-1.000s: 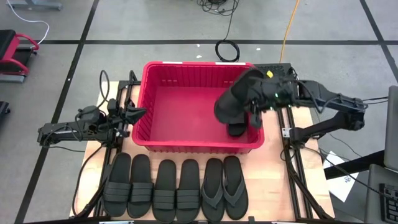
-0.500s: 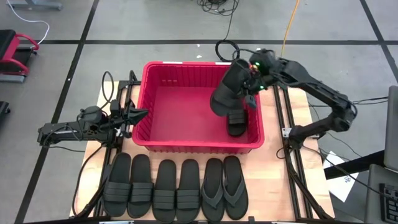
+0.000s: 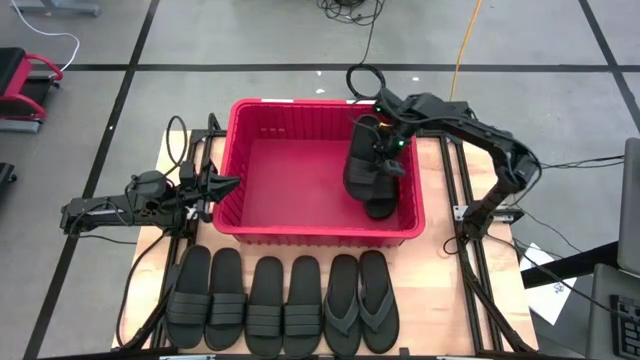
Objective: Pick and place slides into bin
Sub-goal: Put the slide into the bin
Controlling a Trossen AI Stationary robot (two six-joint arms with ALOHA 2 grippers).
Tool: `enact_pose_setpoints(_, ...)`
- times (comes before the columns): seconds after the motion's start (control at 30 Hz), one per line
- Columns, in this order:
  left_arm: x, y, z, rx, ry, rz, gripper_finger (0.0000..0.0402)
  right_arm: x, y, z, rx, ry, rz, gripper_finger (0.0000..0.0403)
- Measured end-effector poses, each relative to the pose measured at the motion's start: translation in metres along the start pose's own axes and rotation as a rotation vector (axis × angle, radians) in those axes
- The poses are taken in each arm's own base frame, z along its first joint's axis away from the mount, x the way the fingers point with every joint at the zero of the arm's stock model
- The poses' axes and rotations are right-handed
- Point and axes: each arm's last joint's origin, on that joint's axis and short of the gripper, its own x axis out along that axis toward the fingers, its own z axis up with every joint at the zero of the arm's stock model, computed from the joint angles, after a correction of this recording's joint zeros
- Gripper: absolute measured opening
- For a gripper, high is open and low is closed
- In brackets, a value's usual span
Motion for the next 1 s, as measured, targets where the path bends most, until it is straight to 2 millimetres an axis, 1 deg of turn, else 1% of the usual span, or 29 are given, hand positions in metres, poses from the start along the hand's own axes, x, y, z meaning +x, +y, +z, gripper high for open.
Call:
enact_pose_setpoints(0.1, 0.000, 0.000, 0.000, 0.002, 0.000, 0.001, 0.0024, 0.013, -0.006, 0.008, -0.033, 0.015, -0.072, 0.0003)
enact_pose_setpoints(0.17, 0.000, 0.000, 0.000, 0.003, 0.000, 0.000, 0.0024, 0.021, -0.008, 0.012, -0.063, 0.021, -0.089, 0.0003)
enact_pose_setpoints(0.3, 0.000, 0.000, -0.001, 0.003, 0.007, 0.002, 0.0024, 0.038, -0.009, 0.016, -0.102, 0.013, -0.002, 0.0003)
enact_pose_setpoints(0.5, 0.000, 0.001, -0.004, 0.007, 0.037, 0.011, 0.0024, 0.066, -0.016, 0.013, -0.080, 0.087, 0.079, 0.0003)
enact_pose_setpoints(0.63, 0.000, 0.001, -0.005, 0.008, 0.047, 0.014, 0.0024, 0.082, -0.026, 0.009, -0.052, 0.116, 0.114, 0.0003)
enact_pose_setpoints(0.73, 0.000, 0.002, -0.005, 0.008, 0.051, 0.016, 0.0024, 0.092, -0.032, 0.008, -0.027, 0.123, 0.135, 0.0003)
enact_pose_setpoints(0.87, 0.000, 0.002, -0.006, 0.008, 0.058, 0.017, 0.0024, 0.105, -0.038, 0.005, 0.009, 0.113, 0.208, 0.0003)
enact_pose_setpoints(1.0, 0.000, 0.002, -0.006, 0.009, 0.061, 0.018, 0.0024, 0.115, -0.045, -0.001, 0.056, 0.144, 0.226, 0.0003)
